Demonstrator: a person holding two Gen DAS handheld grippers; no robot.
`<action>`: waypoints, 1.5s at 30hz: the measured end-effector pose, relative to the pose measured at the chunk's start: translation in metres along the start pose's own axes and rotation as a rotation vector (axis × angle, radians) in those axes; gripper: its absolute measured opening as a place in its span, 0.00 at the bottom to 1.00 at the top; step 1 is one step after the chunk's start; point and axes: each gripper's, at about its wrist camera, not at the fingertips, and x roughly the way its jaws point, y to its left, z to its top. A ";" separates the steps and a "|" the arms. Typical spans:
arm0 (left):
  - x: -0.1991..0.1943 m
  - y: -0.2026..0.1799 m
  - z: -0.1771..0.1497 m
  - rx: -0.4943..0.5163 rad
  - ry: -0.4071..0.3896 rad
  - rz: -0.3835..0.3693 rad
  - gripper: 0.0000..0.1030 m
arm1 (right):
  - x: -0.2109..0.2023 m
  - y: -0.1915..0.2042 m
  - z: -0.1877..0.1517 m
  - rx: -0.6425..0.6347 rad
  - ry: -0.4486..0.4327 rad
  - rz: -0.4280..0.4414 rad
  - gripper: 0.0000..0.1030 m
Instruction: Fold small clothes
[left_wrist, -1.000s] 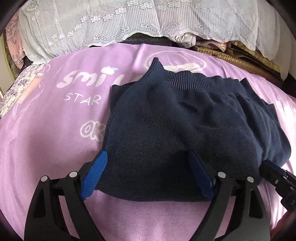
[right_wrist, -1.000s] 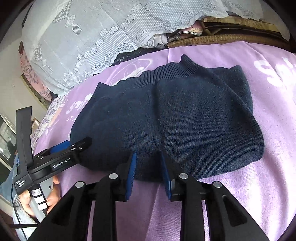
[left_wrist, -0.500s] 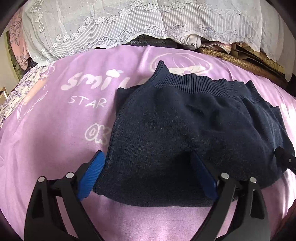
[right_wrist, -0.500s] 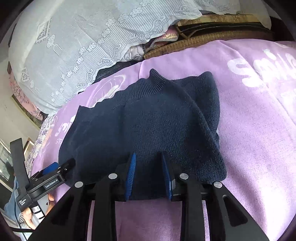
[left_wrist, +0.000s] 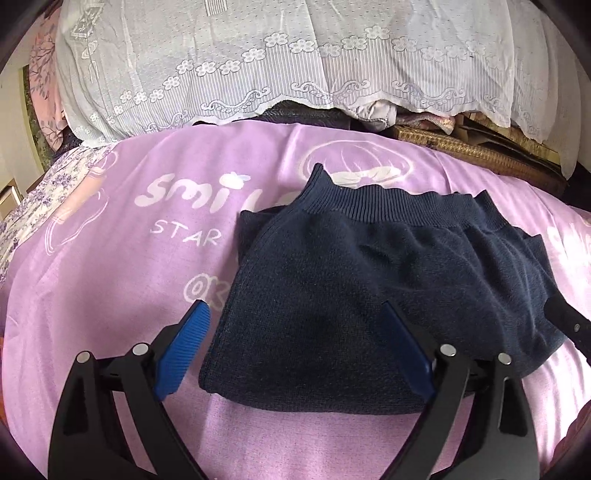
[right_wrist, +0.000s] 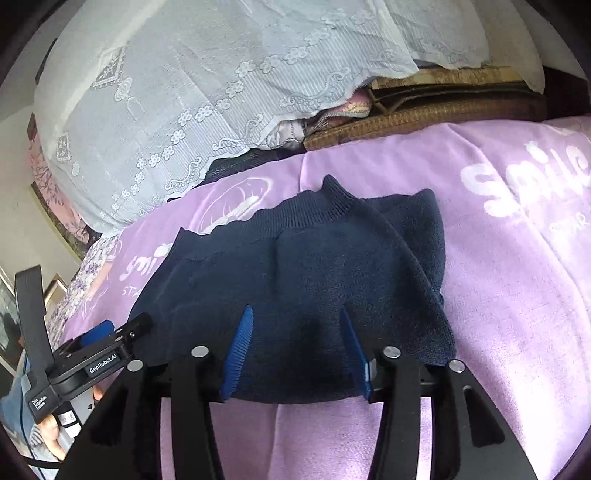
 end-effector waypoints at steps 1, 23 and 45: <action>0.000 -0.002 0.000 0.007 -0.002 0.001 0.88 | -0.001 0.004 -0.001 -0.015 -0.004 0.000 0.50; 0.040 0.016 0.037 -0.094 0.057 -0.086 0.92 | 0.035 -0.004 0.042 0.111 0.007 0.119 0.64; 0.119 0.035 0.062 -0.179 0.230 -0.059 0.96 | 0.085 -0.096 0.055 0.483 0.053 0.135 0.03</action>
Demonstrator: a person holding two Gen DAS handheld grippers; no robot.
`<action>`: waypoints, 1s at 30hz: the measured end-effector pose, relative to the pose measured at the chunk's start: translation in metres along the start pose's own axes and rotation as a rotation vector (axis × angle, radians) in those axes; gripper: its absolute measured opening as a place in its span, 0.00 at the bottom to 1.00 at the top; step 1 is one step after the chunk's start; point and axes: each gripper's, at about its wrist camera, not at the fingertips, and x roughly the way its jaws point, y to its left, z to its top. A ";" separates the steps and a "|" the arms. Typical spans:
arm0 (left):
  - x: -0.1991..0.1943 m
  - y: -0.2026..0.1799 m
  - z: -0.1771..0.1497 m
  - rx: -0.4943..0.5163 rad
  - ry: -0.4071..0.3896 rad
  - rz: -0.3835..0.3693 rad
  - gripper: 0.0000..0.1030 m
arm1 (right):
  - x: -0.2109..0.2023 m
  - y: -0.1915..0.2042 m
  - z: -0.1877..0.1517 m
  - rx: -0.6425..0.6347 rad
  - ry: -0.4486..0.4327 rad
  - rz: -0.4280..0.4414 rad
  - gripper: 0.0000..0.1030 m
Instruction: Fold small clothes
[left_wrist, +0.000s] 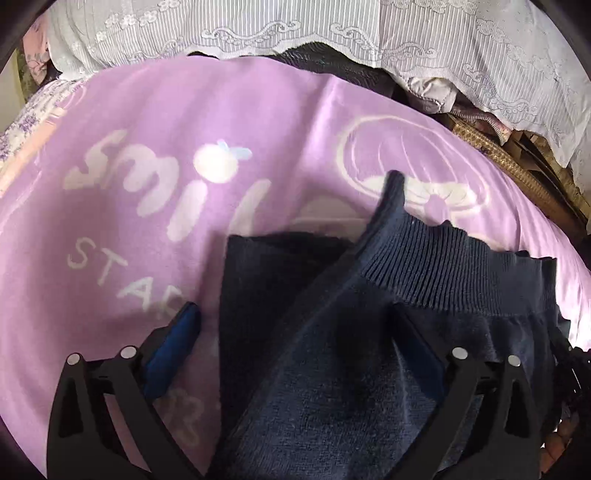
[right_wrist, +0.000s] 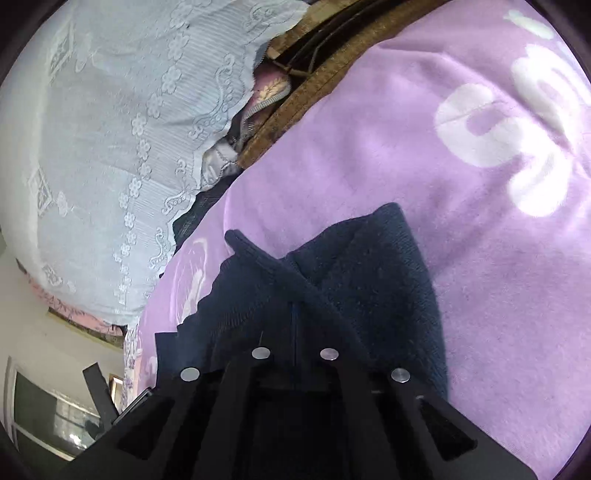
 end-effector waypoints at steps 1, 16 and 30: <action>-0.006 0.003 -0.002 -0.010 -0.019 0.013 0.95 | -0.006 0.002 -0.002 -0.004 -0.018 -0.004 0.05; -0.074 0.021 -0.044 -0.008 -0.109 0.060 0.93 | -0.074 0.030 -0.059 -0.184 -0.067 -0.045 0.49; -0.110 -0.056 -0.127 0.091 -0.047 -0.030 0.93 | -0.143 -0.002 -0.118 -0.005 -0.081 0.011 0.67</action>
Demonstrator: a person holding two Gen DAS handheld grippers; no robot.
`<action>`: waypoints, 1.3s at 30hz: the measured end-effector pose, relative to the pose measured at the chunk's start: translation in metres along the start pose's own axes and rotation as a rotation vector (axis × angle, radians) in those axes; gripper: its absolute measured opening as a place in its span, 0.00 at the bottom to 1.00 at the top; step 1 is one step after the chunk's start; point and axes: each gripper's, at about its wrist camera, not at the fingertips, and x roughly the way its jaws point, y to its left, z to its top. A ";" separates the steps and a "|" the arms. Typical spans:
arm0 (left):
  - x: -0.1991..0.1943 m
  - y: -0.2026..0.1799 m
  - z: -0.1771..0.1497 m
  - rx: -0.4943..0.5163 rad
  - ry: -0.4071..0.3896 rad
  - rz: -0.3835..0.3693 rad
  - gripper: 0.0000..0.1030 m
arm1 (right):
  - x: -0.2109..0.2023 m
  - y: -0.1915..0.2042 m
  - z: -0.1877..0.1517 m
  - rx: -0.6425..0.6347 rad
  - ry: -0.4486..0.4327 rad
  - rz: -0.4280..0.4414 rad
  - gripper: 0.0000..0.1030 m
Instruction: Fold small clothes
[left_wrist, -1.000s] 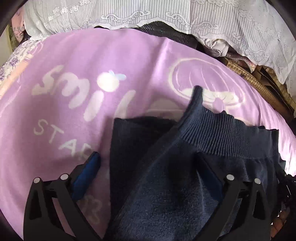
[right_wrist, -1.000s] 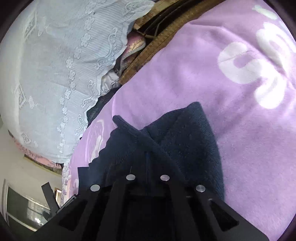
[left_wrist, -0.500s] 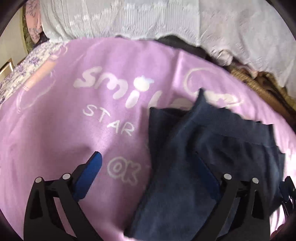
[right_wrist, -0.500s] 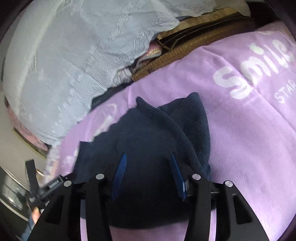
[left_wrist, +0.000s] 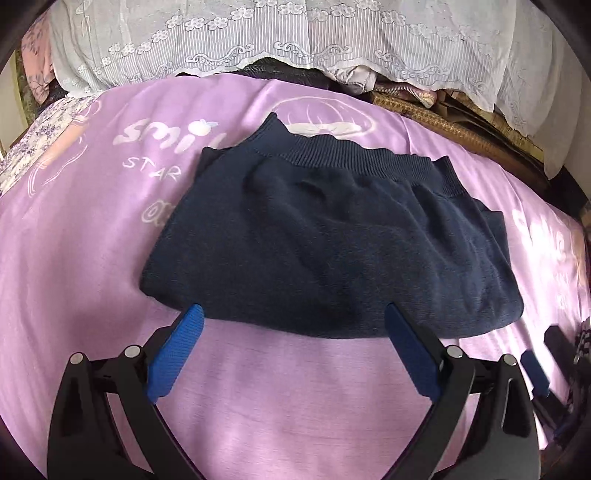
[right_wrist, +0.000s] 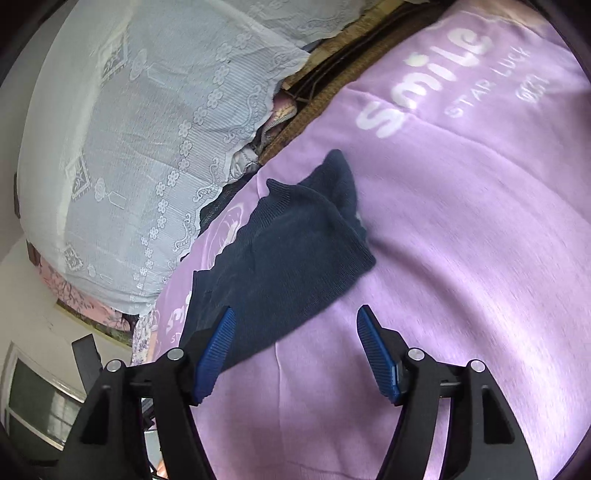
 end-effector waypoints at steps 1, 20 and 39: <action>-0.001 -0.002 0.002 -0.003 -0.007 0.006 0.93 | 0.001 -0.003 -0.001 0.011 0.002 -0.003 0.67; 0.020 -0.001 0.023 -0.022 -0.124 0.056 0.94 | 0.083 0.001 0.038 0.032 -0.082 -0.132 0.59; 0.049 -0.029 0.021 0.045 -0.112 0.077 0.96 | 0.083 -0.004 0.041 0.043 -0.106 -0.109 0.56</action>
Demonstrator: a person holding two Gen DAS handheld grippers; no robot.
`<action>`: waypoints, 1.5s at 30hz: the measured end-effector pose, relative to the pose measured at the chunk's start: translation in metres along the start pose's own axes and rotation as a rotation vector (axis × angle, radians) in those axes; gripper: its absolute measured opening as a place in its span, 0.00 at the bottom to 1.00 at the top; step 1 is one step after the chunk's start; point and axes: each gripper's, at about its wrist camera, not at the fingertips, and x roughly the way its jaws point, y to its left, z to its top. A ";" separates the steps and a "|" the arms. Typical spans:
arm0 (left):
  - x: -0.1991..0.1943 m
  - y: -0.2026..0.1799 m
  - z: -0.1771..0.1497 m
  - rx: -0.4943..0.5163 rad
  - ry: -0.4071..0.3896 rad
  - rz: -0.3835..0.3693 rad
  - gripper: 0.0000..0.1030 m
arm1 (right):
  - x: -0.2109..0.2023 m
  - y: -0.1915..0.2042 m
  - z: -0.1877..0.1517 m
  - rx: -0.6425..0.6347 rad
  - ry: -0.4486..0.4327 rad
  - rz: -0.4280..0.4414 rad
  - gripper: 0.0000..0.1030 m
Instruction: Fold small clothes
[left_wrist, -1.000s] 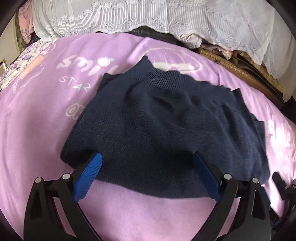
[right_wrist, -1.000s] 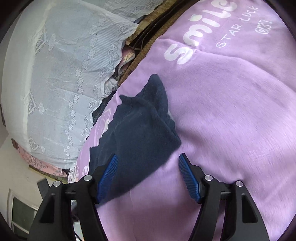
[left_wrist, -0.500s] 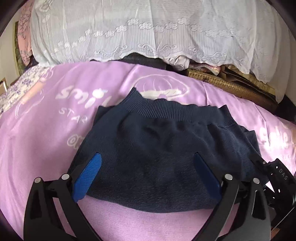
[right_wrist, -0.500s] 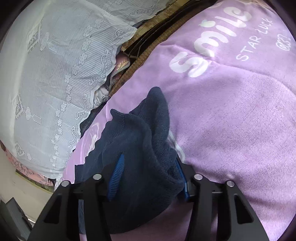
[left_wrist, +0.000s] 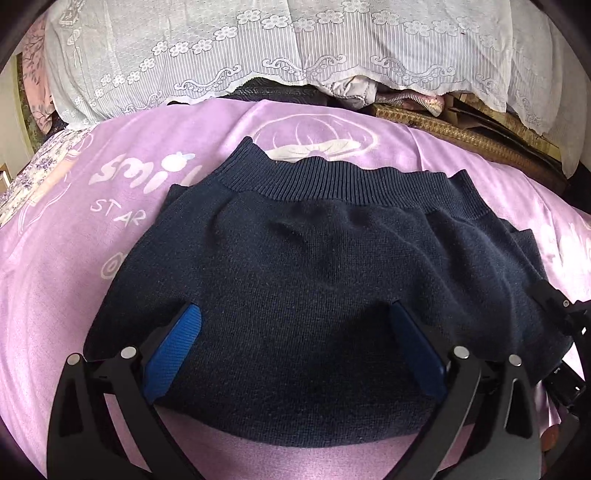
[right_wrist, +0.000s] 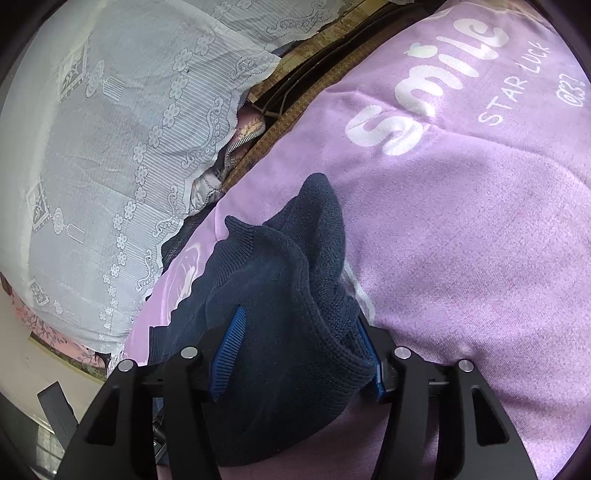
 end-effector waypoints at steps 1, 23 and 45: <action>0.000 0.001 0.000 -0.002 -0.001 -0.004 0.96 | 0.001 0.000 0.000 -0.002 -0.002 -0.003 0.56; -0.004 0.007 -0.001 -0.025 -0.033 -0.051 0.87 | 0.009 0.004 0.005 -0.023 0.020 0.013 0.25; -0.012 0.002 0.015 -0.026 0.007 -0.191 0.82 | -0.024 0.055 0.002 -0.211 -0.055 0.097 0.23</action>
